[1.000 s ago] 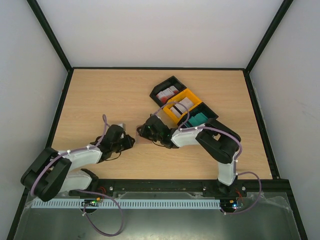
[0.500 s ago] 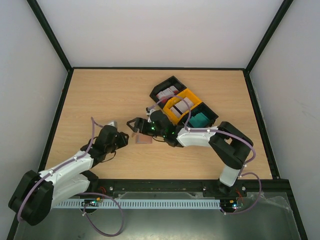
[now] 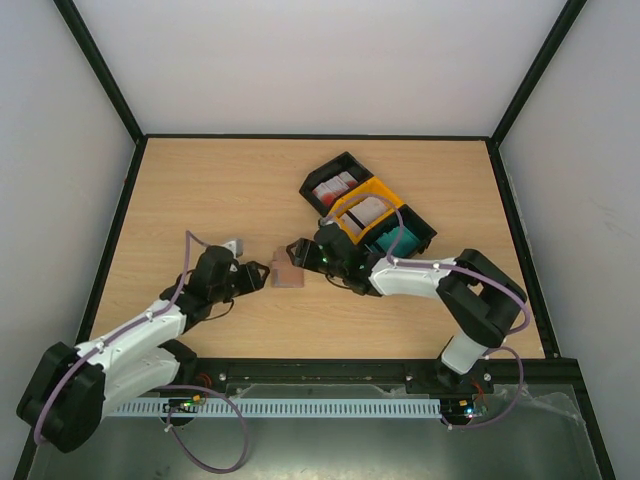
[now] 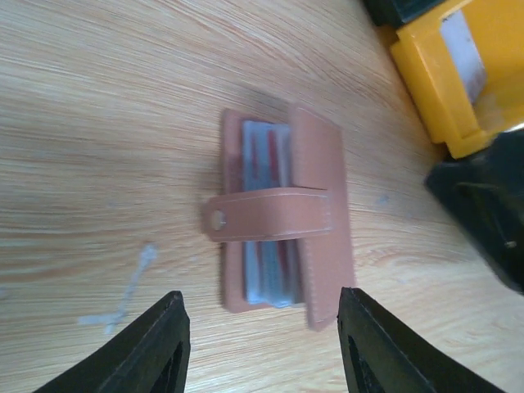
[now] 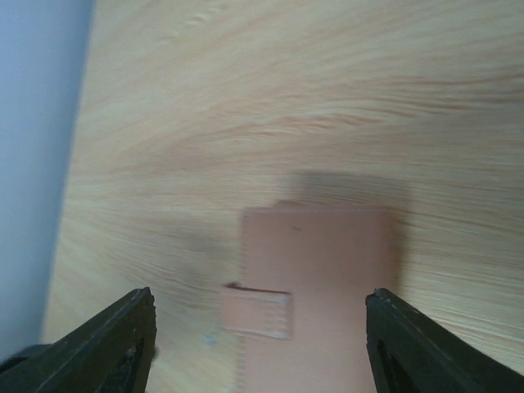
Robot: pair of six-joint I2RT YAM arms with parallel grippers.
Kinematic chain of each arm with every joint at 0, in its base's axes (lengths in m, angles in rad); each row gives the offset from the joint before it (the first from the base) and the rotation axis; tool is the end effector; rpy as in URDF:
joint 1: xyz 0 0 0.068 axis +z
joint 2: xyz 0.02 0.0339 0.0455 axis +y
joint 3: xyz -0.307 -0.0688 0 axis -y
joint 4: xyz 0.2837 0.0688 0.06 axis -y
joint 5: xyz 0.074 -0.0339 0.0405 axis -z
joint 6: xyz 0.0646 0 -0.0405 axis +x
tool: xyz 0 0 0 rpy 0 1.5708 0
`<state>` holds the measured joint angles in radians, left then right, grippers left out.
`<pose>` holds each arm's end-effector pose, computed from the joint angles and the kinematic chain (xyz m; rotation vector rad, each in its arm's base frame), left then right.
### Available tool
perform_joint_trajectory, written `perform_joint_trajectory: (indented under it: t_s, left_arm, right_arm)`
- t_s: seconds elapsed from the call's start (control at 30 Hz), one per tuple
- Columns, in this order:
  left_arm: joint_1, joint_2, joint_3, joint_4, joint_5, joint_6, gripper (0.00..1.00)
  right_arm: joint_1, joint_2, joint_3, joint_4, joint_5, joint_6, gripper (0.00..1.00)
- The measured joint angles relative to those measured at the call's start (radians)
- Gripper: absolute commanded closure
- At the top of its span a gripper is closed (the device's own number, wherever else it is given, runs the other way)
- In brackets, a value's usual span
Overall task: Put the credit cards into the card holder
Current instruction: Close the card holder at the center of the board.
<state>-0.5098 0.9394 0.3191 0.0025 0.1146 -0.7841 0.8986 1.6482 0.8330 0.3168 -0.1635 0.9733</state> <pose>0.1859 -0.1124 0.1652 -0.2486 2.3027 -0.8262 0.2427 0.3218 0.1884 -0.0265 2.3409 1.2325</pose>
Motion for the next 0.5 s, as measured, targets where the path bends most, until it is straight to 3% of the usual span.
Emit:
perform_joint_trajectory:
  t_s: [0.17, 0.5]
  left_arm:
    - [0.000, 0.094, 0.024, 0.069, 0.077, 0.019, 0.42]
    - [0.000, 0.282, 0.024, 0.164, 0.151, 0.018, 0.39]
  right_arm:
    - [-0.003, 0.026, -0.015, -0.074, 0.014, -0.003, 0.46]
    - [-0.003, 0.123, -0.015, -0.087, -0.050, -0.014, 0.47]
